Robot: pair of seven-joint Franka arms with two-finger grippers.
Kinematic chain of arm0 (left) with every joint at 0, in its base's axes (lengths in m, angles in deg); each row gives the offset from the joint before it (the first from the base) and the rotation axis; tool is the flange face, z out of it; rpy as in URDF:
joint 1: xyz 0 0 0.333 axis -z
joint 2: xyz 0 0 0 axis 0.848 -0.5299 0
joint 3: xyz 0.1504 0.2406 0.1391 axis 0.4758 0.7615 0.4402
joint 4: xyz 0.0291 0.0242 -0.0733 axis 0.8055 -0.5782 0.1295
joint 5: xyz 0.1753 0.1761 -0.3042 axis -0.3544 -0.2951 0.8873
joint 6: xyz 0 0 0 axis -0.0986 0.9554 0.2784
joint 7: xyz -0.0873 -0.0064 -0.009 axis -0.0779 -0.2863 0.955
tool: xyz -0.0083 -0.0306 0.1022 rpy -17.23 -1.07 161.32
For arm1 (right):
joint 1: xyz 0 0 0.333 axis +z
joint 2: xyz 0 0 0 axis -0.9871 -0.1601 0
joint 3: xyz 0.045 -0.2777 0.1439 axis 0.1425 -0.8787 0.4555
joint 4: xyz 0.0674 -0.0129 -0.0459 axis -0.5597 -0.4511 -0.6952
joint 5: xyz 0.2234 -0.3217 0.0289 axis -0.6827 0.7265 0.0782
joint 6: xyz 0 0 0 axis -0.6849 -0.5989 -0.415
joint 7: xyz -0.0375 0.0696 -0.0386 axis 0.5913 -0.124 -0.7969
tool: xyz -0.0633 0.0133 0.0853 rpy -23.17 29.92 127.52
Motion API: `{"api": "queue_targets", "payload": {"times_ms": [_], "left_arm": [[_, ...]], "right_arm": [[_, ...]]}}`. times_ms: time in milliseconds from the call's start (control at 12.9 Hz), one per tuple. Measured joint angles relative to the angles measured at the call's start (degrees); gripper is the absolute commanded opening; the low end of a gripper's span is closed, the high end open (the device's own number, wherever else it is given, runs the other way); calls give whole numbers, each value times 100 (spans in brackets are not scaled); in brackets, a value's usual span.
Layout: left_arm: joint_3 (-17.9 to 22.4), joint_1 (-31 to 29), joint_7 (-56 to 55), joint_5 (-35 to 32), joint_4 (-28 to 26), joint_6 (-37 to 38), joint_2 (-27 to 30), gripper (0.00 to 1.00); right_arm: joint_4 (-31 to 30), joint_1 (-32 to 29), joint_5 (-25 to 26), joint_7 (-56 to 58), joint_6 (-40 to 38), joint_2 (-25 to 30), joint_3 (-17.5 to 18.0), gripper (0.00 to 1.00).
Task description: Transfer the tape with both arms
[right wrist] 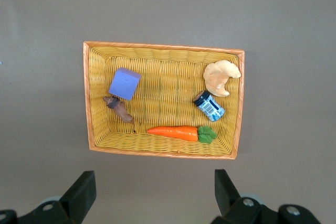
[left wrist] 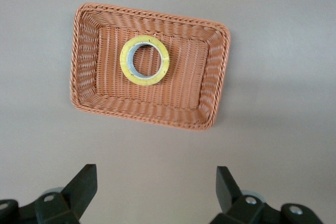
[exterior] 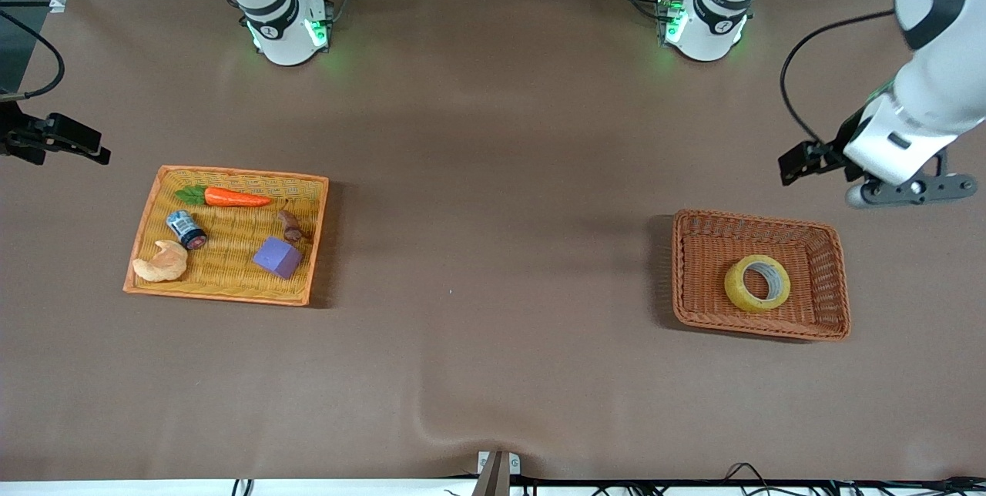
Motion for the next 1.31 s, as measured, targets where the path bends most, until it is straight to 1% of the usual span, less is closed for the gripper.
{"api": "queue_targets", "payload": {"times_ms": [232,463,618,1004,1313], "left_arm": [[52,111,449,35,147,197,9,100],[386,504,475,144,471,577,23,100],[456,546,475,149,592,732,106,100],[545,507,471,189,608,1063,404,100],[557,490,468,289,591,1078,375,100]], "right_arm": [[0,-1,0,0,0,0,-2,100],[2,-2,1,0,0,0,-5,100],[5,-2,1,0,0,0,-7,100],[10,-2,1,0,1,1,-8,100],[11,-2,1,0,2,0,-1,100]]}}
